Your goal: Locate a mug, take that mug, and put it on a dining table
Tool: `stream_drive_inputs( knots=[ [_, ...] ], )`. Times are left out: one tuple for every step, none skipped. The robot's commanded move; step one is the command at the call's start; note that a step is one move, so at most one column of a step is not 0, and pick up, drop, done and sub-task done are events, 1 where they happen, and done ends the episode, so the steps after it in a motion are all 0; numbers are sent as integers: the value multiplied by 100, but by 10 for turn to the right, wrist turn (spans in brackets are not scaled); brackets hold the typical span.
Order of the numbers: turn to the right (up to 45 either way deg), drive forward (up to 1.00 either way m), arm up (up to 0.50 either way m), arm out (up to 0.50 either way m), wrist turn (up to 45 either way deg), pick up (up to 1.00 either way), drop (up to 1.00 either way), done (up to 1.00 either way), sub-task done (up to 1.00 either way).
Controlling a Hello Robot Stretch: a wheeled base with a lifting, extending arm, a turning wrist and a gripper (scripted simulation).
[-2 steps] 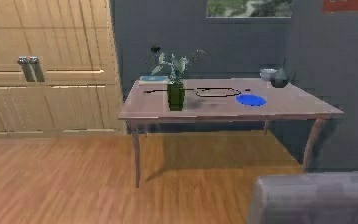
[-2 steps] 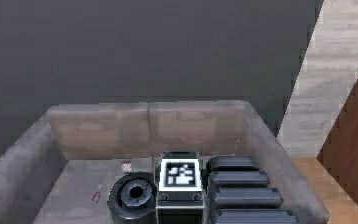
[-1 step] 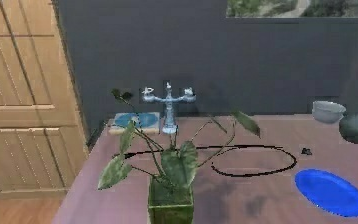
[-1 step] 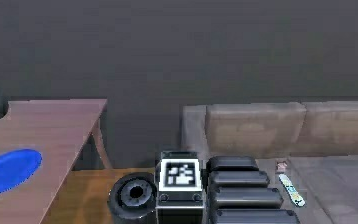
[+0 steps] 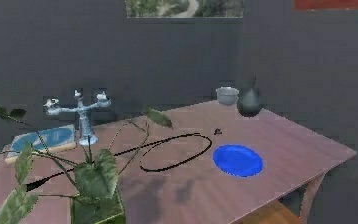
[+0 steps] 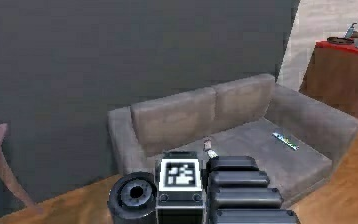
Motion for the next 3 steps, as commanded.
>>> stream_drive_inputs(
  knots=[
    [-150, 0, 0, 0, 0, 0, 0, 0, 0],
    [30, 0, 0, 0, 0, 0, 0, 0, 0],
    [30, 0, 0, 0, 0, 0, 0, 0, 0]
  ],
)
